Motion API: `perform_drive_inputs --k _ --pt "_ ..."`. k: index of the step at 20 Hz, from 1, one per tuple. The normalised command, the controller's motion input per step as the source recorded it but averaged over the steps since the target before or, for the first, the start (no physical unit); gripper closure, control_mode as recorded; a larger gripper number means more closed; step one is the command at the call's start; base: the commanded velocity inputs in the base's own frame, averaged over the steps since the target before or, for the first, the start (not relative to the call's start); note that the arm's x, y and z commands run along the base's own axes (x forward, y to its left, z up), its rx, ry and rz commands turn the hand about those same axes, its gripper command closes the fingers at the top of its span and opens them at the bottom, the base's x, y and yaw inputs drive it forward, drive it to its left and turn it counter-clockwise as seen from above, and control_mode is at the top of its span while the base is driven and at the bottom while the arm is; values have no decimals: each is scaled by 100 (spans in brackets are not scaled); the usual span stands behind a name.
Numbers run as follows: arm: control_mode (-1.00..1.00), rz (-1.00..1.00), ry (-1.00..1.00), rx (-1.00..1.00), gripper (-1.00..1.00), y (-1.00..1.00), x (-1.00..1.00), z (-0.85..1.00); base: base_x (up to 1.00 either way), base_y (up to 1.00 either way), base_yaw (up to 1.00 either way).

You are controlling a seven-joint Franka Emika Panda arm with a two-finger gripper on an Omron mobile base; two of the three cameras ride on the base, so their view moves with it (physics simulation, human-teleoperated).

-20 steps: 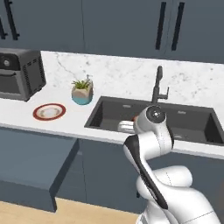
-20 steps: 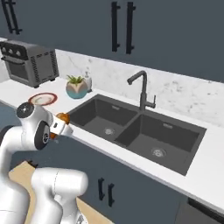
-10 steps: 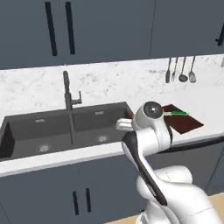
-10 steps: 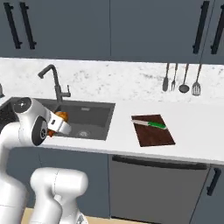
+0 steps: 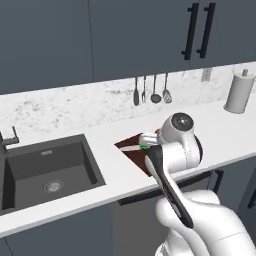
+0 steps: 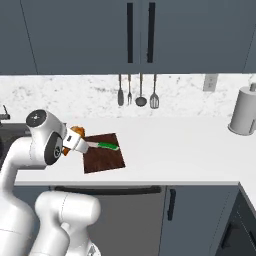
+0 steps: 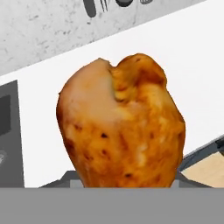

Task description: Pick up the knife from the drawer and place it on the cutting board. Then place the meat from the plate to the cutting board.

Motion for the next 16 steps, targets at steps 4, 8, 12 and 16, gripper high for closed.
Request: perform_drive_inputs --k 4,8,12,16 --pt "100 0 0 0 100 0 0 0 27 -27 7" --pt "-100 10 0 1 100 -2 -6 -34 0 -3 2" --pt "-100 8 5 0 100 -6 8 -50 0 0 0" --pt "-100 1 15 0 100 0 43 -28 0 0 0"
